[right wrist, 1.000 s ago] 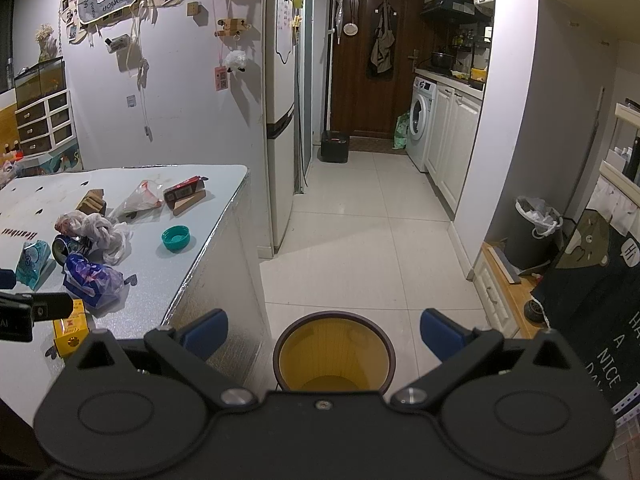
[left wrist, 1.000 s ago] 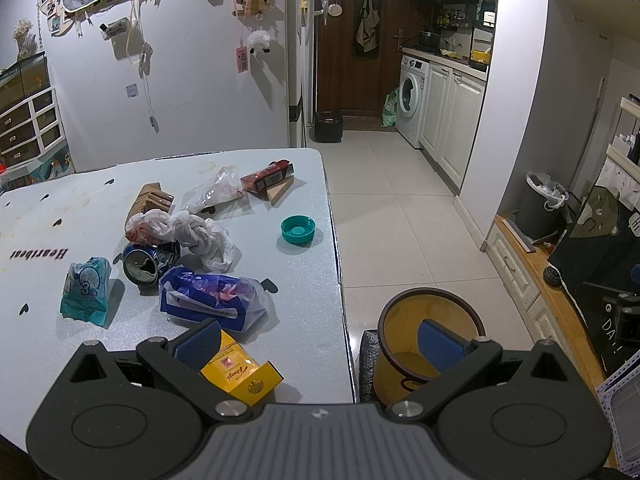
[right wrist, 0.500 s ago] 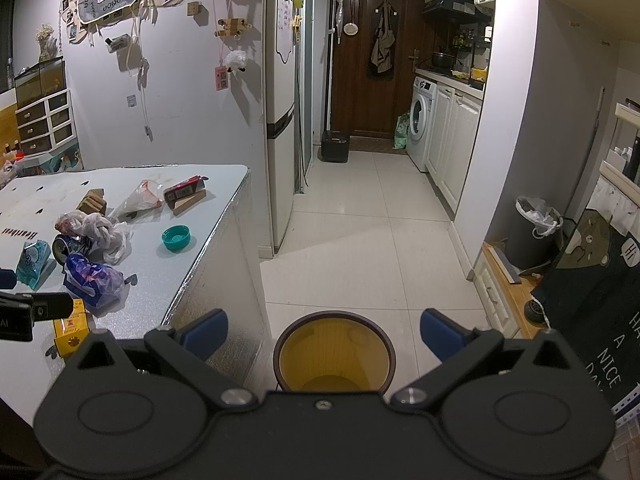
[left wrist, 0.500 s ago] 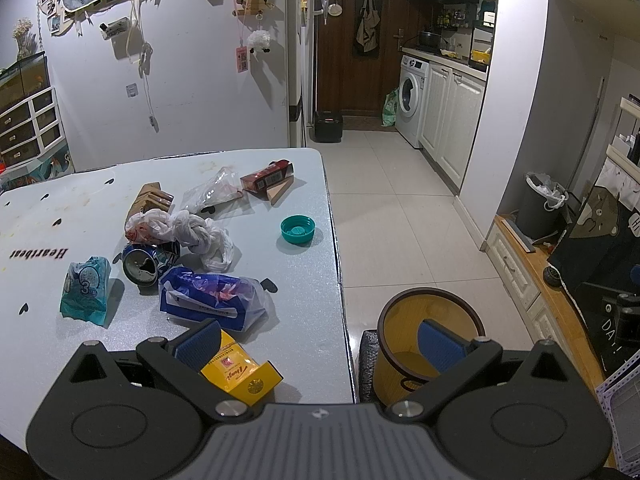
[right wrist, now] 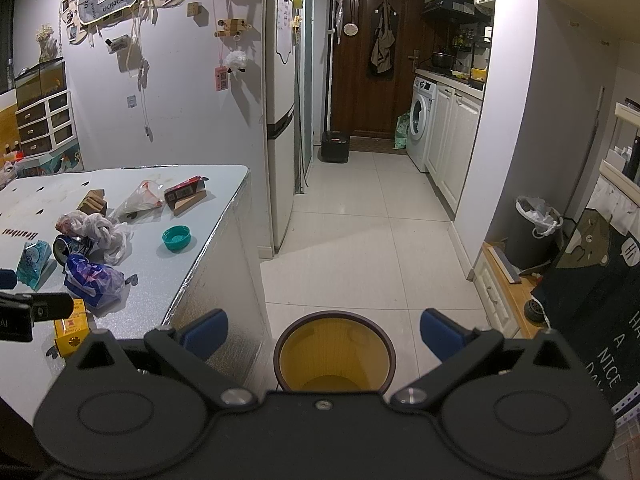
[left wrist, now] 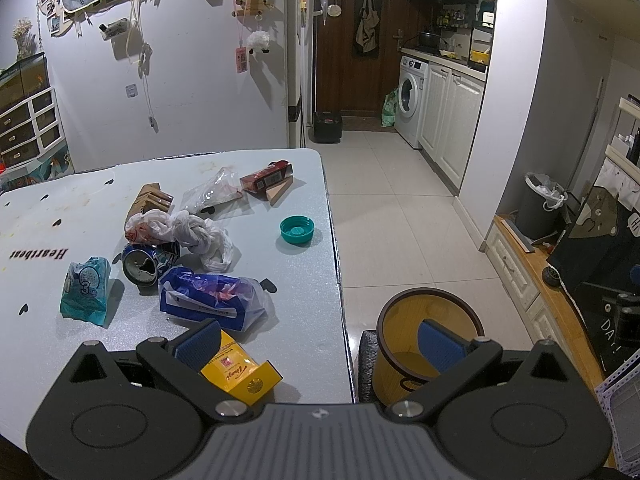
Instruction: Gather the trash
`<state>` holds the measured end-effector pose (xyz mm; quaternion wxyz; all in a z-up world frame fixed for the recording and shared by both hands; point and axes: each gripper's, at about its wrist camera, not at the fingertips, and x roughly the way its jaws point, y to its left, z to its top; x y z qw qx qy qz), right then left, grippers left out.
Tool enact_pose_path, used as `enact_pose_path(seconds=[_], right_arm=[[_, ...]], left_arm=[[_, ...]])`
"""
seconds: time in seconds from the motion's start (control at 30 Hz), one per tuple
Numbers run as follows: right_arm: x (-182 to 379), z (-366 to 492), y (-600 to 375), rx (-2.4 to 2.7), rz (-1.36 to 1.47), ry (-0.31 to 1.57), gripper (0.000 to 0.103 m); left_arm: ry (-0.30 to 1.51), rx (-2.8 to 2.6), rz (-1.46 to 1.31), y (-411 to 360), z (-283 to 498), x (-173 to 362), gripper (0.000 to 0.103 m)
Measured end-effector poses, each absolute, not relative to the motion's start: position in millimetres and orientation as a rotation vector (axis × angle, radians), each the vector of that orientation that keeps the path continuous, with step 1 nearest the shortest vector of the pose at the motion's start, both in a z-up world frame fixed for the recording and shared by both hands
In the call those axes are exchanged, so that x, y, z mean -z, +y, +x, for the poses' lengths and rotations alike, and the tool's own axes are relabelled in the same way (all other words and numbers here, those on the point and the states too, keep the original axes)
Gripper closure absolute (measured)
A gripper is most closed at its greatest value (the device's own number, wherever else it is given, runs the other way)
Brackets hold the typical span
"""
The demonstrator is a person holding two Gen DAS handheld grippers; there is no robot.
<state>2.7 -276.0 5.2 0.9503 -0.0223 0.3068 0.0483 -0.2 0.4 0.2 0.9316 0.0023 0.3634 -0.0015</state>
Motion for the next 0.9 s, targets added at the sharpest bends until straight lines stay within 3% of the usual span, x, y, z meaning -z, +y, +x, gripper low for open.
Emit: enact_pose_path(seconds=[0.9], right_arm=[[-2.9, 7.4, -275.8, -0.12, -0.059, 0.607, 0.0]], left_arm=[[0.74, -0.042, 0.006, 3.6, -0.3, 0.6, 0.0]])
